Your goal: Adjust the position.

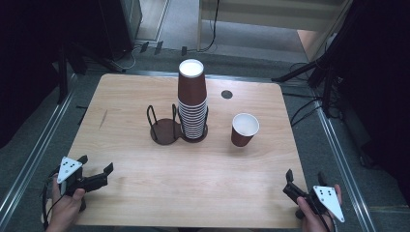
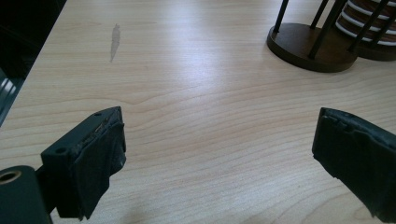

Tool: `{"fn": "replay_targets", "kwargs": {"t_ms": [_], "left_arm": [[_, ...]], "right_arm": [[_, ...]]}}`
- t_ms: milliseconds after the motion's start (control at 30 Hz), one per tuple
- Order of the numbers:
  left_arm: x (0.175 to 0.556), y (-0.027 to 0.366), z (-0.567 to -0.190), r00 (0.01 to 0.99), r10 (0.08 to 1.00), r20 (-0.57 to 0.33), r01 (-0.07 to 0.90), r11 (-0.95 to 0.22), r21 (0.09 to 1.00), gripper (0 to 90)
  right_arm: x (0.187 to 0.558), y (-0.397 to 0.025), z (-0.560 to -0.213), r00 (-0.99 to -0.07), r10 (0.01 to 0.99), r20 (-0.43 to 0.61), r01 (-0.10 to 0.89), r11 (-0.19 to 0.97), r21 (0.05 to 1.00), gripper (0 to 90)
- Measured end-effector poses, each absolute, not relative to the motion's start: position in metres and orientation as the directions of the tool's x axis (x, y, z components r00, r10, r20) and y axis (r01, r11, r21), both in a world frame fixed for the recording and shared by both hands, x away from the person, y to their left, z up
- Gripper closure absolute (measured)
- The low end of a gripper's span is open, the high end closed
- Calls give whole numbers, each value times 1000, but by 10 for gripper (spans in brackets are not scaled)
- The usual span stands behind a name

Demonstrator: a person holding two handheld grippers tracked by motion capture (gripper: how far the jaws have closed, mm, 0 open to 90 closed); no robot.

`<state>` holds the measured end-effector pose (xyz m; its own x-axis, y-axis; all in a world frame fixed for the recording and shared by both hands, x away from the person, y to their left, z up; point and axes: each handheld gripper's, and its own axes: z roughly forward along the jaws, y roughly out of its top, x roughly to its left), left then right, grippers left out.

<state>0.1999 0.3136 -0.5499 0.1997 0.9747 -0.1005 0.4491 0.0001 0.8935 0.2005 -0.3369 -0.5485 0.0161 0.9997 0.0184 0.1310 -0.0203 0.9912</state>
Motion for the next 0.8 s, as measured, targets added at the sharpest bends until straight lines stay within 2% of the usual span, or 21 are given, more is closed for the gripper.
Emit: {"fn": "replay_targets", "kwargs": {"t_ms": [333,633,800], "left_arm": [[203,309,-551,203,976,-80,461,-23,887,35],[206,308,-551,191,979,-72,473,-27,881,34],[206,308,-551,192,979,-75,473,-25,881,35]], "right_arm": [[199,-329,-549,17,997,-77,118,74,990,0],[201,-331,-549,26,999,-25,125,22,992,0],[201,-329,-549,17,999,-41,131,39,991,0]]}}
